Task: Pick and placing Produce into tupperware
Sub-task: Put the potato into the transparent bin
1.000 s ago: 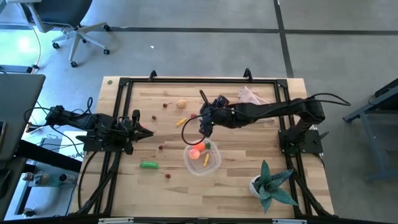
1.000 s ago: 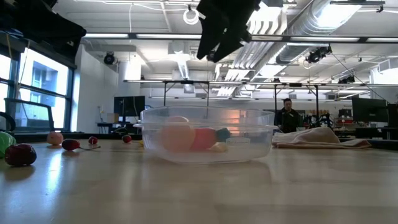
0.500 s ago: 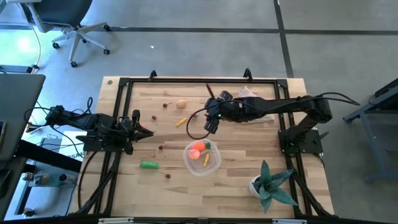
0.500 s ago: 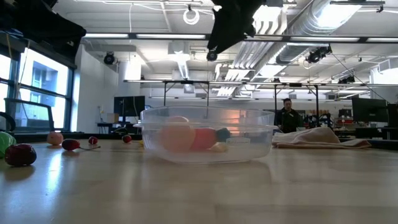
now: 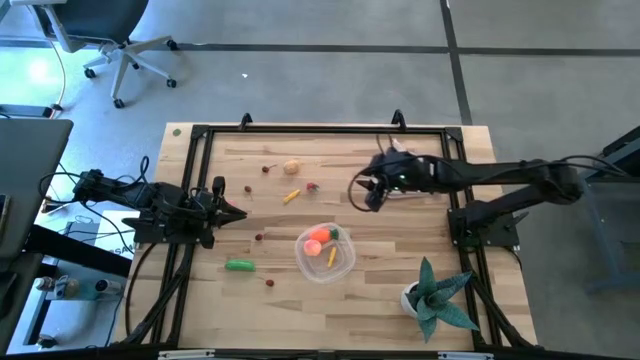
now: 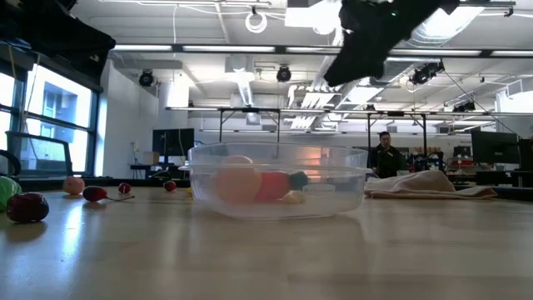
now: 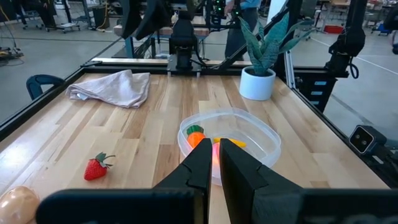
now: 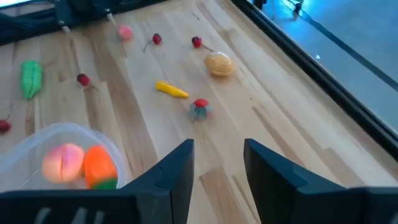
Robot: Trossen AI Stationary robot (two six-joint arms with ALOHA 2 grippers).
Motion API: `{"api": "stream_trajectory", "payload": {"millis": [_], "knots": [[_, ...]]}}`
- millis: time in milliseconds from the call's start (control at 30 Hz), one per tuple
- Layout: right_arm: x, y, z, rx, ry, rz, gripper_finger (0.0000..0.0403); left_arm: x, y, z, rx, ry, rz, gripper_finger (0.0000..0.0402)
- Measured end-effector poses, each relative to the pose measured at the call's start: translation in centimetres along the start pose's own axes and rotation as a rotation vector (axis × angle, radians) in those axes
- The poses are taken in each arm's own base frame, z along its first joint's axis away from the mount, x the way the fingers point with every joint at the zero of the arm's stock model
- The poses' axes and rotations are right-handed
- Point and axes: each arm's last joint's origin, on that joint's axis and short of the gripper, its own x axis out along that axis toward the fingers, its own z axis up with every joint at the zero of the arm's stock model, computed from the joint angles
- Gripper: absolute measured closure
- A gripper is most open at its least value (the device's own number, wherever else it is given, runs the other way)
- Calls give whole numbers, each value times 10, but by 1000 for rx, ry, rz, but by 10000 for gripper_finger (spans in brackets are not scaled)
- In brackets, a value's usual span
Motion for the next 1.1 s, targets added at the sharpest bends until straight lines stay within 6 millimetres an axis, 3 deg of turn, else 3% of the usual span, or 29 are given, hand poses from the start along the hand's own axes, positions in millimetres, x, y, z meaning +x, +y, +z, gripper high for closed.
{"api": "stream_trajectory", "payload": {"millis": [200,400,633,867,1100], "knots": [[-15,-9,-26,5,-37,28,274,0,0,0,-1,-1,0,380],[-26,-12,-34,-59,-120,102,274,0,0,0,0,0,0,380],[-39,-12,-29,-155,-149,269,274,0,0,0,0,0,-1,380],[-52,-11,-19,-294,-170,270,274,0,0,0,0,0,0,380],[-51,-11,-23,-325,-129,271,275,0,0,0,0,-1,0,380]]}}
